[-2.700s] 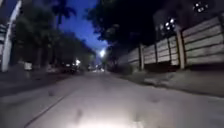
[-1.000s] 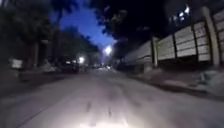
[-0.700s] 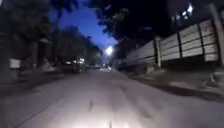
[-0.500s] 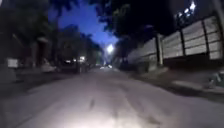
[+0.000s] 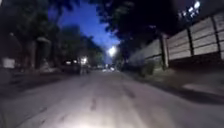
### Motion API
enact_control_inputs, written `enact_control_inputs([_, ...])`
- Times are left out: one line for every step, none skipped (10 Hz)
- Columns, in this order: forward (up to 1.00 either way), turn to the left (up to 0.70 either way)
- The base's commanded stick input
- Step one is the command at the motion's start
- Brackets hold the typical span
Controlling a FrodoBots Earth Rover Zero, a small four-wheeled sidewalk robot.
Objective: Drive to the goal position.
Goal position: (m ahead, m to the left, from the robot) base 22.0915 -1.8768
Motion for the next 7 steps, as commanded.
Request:
enact_control_inputs([0.85, 0.0])
enact_control_inputs([0.85, 0.0])
enact_control_inputs([0.85, 0.0])
enact_control_inputs([0.85, 0.0])
enact_control_inputs([0.85, 0.0])
enact_control_inputs([0.85, 0.0])
enact_control_inputs([0.85, 0.0])
